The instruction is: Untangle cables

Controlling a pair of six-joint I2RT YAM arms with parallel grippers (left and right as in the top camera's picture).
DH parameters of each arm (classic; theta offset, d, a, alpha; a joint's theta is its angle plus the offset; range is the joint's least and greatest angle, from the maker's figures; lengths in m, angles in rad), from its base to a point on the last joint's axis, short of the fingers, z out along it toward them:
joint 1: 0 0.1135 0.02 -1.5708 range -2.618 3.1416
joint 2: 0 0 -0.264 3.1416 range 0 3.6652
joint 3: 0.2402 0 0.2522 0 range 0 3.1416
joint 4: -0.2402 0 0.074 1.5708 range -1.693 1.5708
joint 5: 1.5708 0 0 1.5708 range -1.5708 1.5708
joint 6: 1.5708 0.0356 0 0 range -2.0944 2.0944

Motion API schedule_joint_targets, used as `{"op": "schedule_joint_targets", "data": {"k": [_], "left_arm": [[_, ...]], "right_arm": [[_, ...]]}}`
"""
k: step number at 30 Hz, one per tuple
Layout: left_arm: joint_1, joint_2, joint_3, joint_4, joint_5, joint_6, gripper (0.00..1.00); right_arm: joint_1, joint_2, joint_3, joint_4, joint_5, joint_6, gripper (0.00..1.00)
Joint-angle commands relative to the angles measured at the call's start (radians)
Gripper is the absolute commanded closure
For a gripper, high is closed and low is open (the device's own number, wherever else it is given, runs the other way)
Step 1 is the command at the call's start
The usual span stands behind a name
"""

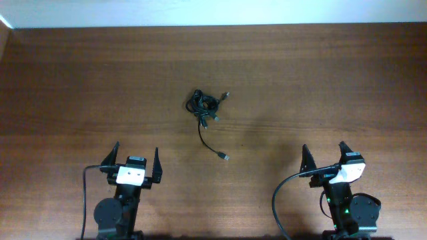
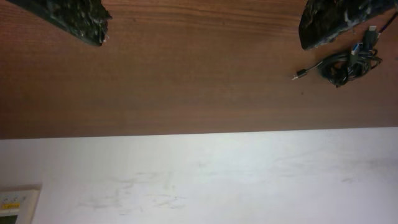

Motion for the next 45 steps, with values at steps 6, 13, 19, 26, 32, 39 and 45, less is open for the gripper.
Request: {"op": "schedule_joint_targets", "data": {"k": [6, 13, 19, 26, 32, 39, 45], "left_arm": [[-0.004, -0.009, -0.004, -0.005, -0.011, 0.008, 0.01], [-0.004, -0.009, -0.004, -0.005, -0.011, 0.008, 0.01], [-0.004, -0.008, -0.004, -0.005, -0.011, 0.008, 0.01], [-0.004, -0.009, -0.004, -0.005, -0.011, 0.008, 0.01], [-0.004, -0.009, -0.004, -0.005, -0.011, 0.008, 0.01], [-0.004, -0.009, -0.004, -0.005, -0.011, 0.008, 0.01], [-0.004, -0.009, -0.004, -0.005, -0.011, 0.008, 0.01]], "right_arm": [[-0.005, -0.006, -0.007, -0.004, 0.01, -0.004, 0.01], [-0.005, -0.006, -0.007, -0.005, 0.01, -0.004, 0.01], [-0.005, -0.006, -0.007, -0.004, 0.01, -0.004, 0.01], [-0.005, -0.006, -0.007, -0.004, 0.01, -0.004, 0.01], [-0.005, -0.006, -0.007, -0.004, 0.01, -0.005, 0.01], [-0.005, -0.006, -0.007, -0.004, 0.001, -0.004, 0.01], [-0.005, -0.006, -0.007, -0.002, -0.005, -0.005, 0.01]]}}
